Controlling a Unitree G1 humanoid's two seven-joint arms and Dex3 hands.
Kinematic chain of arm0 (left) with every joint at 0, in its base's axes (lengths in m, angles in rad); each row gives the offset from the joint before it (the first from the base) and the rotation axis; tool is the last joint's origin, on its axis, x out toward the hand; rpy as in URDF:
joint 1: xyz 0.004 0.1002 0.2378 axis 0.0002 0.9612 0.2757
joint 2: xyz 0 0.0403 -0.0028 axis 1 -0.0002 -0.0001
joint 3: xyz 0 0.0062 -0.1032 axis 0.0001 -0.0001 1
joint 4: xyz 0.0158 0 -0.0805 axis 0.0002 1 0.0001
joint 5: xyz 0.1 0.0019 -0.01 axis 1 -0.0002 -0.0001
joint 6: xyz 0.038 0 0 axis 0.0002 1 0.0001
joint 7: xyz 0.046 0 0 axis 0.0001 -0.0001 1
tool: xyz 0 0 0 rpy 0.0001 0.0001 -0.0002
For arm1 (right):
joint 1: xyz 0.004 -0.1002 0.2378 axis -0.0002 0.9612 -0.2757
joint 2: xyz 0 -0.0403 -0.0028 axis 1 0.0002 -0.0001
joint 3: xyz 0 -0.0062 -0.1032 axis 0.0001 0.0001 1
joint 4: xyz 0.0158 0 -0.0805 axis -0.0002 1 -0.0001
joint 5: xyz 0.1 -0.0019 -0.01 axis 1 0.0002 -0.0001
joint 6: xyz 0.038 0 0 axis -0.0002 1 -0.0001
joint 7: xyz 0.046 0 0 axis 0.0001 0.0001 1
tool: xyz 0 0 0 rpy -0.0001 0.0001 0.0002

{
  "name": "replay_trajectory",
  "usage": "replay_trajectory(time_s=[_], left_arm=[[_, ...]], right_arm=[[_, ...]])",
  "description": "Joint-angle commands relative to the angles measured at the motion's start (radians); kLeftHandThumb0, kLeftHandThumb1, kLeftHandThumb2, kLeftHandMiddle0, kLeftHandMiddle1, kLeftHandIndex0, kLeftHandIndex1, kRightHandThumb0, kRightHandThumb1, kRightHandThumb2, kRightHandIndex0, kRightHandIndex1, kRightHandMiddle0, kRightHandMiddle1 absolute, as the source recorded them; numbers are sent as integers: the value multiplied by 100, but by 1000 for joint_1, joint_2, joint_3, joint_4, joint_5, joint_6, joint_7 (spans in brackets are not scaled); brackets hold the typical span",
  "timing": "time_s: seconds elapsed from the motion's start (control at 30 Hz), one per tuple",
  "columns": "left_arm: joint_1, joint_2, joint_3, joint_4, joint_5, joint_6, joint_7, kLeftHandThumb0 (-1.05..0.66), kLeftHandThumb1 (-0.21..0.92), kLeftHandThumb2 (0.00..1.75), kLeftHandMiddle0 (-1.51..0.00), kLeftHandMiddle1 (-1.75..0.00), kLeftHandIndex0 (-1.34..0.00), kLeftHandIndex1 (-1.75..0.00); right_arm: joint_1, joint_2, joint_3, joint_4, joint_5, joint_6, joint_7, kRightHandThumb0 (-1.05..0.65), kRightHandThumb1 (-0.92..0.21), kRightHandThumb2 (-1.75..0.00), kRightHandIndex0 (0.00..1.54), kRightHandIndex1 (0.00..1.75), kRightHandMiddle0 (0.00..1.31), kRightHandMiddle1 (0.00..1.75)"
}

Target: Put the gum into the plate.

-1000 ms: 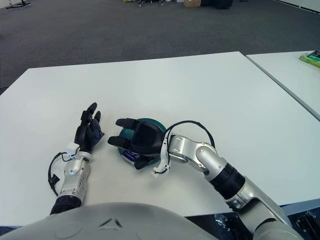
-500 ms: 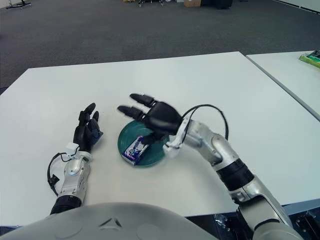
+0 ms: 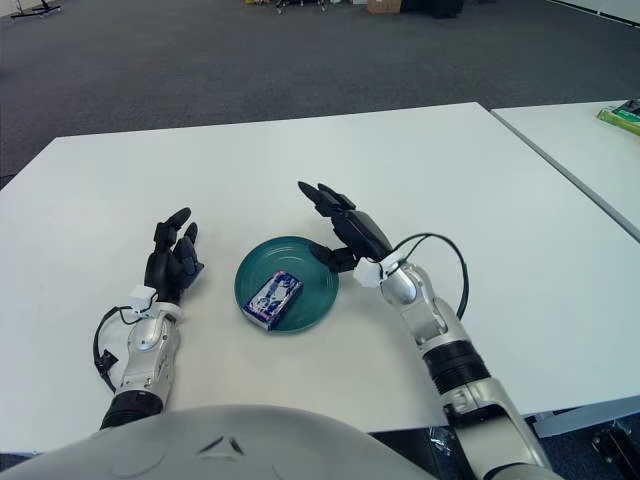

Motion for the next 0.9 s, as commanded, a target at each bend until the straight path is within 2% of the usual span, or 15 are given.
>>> replay_trajectory(time_s=[0.0, 0.13, 0.33, 0.63, 0.87], left_arm=[[168, -50, 26, 285, -41, 14, 7, -79, 92, 86, -38, -3, -4, -91], [160, -42, 45, 301, -59, -36, -12, -83, 92, 86, -39, -3, -3, -91], [158, -39, 45, 280, -46, -64, -1, -88, 92, 87, -38, -2, 0, -90], [176, -52, 46, 245, -49, -72, 4, -89, 92, 86, -33, 0, 0, -80], [213, -59, 20, 180, -17, -63, 17, -84, 92, 87, -29, 0, 0, -67]], right_arm=[[79, 77, -88, 0, 211, 86, 29, -104, -92, -91, 3, 0, 2, 5], [112, 107, -131, -42, 304, 196, 51, -102, -92, -94, 1, 0, 3, 7], [150, 135, -169, -82, 349, 279, 32, -95, -92, -99, 5, 1, 0, 22], [237, 193, -210, -115, 362, 320, -26, -89, -92, -104, 9, 2, 0, 31], [299, 220, -213, -130, 352, 321, -38, -87, -92, -105, 10, 2, 0, 34]])
